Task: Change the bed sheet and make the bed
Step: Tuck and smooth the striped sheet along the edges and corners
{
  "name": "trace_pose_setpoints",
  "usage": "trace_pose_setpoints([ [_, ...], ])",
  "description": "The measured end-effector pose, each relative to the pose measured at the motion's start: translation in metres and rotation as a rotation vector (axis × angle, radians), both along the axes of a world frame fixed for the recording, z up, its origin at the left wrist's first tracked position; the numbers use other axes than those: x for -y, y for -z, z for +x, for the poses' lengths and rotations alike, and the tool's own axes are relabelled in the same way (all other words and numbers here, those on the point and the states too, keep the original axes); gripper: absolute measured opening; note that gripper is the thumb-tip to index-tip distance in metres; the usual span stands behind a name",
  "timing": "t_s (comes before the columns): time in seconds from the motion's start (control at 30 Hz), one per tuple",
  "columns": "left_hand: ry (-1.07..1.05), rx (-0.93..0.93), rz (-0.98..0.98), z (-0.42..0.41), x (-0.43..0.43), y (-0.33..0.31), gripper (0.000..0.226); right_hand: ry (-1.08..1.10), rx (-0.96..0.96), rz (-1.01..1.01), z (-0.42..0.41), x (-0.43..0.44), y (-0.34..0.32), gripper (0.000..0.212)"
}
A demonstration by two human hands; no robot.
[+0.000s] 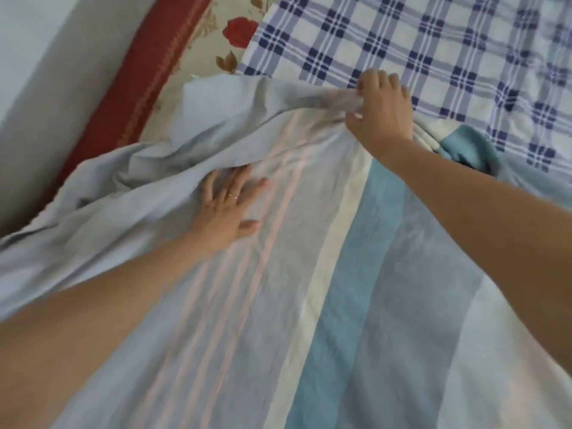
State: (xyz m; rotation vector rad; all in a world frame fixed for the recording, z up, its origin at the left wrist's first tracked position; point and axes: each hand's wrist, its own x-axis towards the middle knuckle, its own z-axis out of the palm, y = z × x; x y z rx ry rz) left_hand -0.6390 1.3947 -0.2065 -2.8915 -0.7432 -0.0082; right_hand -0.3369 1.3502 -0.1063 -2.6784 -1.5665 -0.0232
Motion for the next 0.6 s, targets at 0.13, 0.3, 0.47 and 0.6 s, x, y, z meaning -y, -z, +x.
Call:
trace_pose_setpoints([
  [0.13, -0.047, 0.276, -0.009, -0.020, 0.039, -0.016, 0.062, 0.004, -0.159, -0.354, -0.003, -0.016, 0.005, 0.086],
  [0.3, -0.170, 0.672, -0.103, -0.017, 0.023, -0.073, 0.046, -0.152, 0.017, 0.289, -0.065, 0.055, 0.024, 0.029],
  [0.47, -0.209, 1.040, -0.180, -0.011, -0.024, -0.111, 0.039, -0.314, -0.068, 0.285, -0.143, 0.187, 0.054, 0.025],
  [0.6, -0.194, 0.791, -0.302, 0.013, -0.027, -0.127, 0.047, -0.545, -0.367, 0.082, -0.151, 0.223, 0.046, 0.012],
])
